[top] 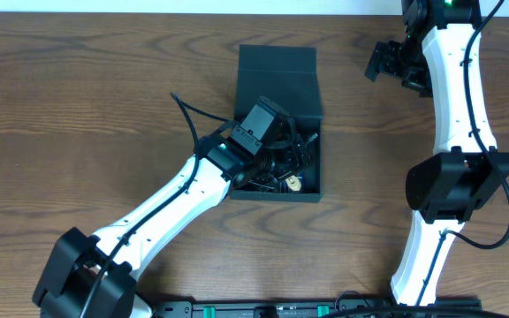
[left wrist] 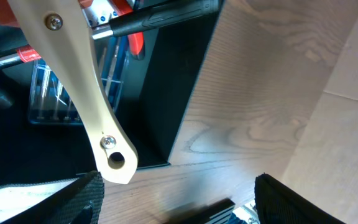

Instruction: Pack container

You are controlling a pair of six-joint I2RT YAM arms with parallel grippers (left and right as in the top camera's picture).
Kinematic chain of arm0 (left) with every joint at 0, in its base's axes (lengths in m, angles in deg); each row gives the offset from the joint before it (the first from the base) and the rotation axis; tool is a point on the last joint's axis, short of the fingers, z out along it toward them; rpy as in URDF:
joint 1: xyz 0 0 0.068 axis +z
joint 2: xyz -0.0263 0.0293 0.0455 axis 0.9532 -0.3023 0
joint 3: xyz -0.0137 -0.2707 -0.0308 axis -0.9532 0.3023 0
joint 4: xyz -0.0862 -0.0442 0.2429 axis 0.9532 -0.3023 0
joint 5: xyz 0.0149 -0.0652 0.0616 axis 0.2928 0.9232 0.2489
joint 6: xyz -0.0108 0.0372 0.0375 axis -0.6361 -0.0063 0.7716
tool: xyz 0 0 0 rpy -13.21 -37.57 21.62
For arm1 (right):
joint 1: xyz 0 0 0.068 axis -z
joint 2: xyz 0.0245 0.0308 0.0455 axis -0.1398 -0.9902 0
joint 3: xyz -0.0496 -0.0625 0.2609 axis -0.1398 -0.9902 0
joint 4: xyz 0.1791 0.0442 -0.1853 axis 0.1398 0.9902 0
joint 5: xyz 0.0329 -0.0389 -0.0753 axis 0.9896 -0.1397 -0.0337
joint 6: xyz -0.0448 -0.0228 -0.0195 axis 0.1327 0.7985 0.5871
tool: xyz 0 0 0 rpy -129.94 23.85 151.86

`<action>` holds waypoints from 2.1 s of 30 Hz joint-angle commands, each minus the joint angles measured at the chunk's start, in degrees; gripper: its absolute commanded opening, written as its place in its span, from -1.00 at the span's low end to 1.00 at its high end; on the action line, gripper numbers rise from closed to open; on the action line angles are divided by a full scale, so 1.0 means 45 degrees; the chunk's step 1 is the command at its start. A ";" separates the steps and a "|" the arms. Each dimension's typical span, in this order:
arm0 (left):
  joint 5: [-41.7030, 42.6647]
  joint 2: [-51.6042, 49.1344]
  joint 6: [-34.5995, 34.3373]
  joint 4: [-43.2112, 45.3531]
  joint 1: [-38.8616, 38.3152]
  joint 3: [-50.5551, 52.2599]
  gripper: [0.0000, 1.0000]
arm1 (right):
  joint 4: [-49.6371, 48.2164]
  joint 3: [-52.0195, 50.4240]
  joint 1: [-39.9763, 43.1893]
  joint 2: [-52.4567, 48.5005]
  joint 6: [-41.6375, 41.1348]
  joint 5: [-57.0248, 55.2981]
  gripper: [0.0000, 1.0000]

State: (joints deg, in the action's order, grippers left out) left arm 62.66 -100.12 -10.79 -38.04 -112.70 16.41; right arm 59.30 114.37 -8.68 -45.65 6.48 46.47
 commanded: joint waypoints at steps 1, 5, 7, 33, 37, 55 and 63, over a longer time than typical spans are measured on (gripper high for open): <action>-0.0151 -0.0432 0.0262 -0.0131 -0.0097 -0.0199 0.52 | 0.0005 0.0219 -0.0039 0.0063 0.0097 -0.0131 0.99; -0.0151 -0.0821 0.0262 -0.0126 -0.0194 -0.0189 0.53 | 0.0005 0.0219 -0.0039 0.0063 0.0097 -0.0131 0.99; -0.0131 -0.1069 0.0262 -0.0126 -0.0214 -0.0189 0.52 | 0.0005 0.0219 -0.0039 0.0063 0.0097 -0.0131 0.98; -0.1234 -0.0772 0.1593 -0.0544 0.0199 -0.0350 0.53 | 0.0010 0.0219 -0.0039 0.0063 0.0097 -0.0131 0.99; -0.1239 0.0039 0.1797 -0.0491 0.0398 -0.0704 0.53 | 0.0005 0.0219 -0.0039 0.0063 0.0097 -0.0131 0.98; -0.1389 0.5168 0.9627 -0.0097 0.3667 -0.1190 0.98 | 0.0005 0.0219 -0.0039 0.0063 0.0097 -0.0131 0.99; -0.5260 0.5445 0.9913 -0.3361 0.6484 -0.1185 0.97 | -0.2764 0.0214 -0.0044 0.0063 0.0486 -0.0228 0.99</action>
State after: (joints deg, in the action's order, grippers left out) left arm 47.69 -75.23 30.56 -51.61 -86.47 11.82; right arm 49.02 114.44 -8.68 -45.65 7.42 46.43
